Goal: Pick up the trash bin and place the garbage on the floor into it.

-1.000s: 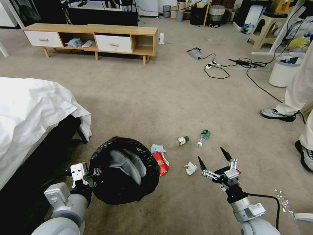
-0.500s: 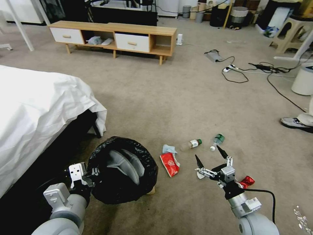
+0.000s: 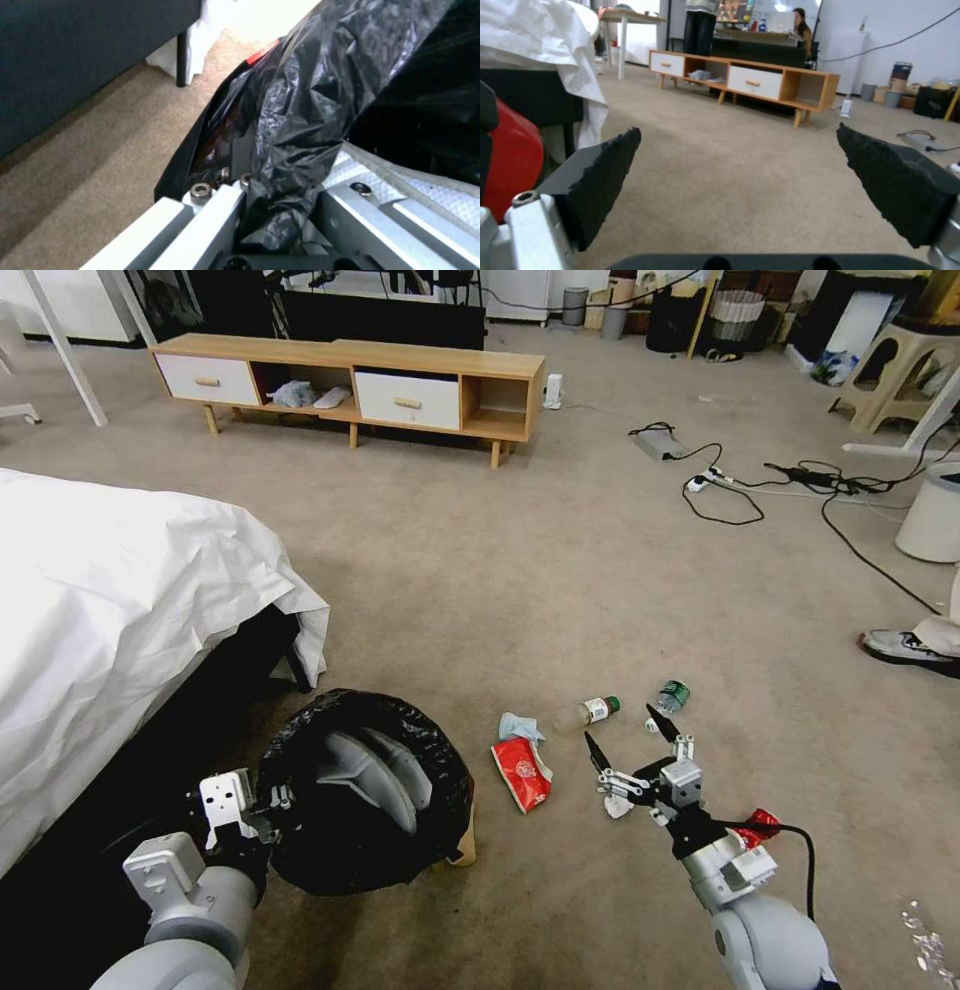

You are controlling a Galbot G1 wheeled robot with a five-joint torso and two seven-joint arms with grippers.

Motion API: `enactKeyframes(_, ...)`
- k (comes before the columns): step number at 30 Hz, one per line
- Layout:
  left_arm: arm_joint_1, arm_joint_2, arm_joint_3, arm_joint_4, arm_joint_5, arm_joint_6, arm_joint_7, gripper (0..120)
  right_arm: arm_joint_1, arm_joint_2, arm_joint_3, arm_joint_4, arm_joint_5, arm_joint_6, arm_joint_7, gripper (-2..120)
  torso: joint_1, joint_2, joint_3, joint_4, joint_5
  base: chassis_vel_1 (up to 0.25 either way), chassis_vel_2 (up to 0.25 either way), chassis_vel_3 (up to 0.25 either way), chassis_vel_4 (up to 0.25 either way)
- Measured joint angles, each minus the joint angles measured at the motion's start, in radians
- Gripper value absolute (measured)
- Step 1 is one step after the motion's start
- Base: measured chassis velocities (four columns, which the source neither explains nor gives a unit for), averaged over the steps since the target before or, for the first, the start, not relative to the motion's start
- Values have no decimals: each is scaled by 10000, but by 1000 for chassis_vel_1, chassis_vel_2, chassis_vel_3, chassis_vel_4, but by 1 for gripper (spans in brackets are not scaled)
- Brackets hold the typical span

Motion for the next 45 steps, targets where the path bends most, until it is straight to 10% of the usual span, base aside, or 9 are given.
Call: enactKeyframes(45, -45, 114, -228, -13, 28, -197, -17, 0, 222, -375, -1506, -398, -389, -402, 1173, 100, 0, 0, -2, 0, 0, 16, 17, 18, 16)
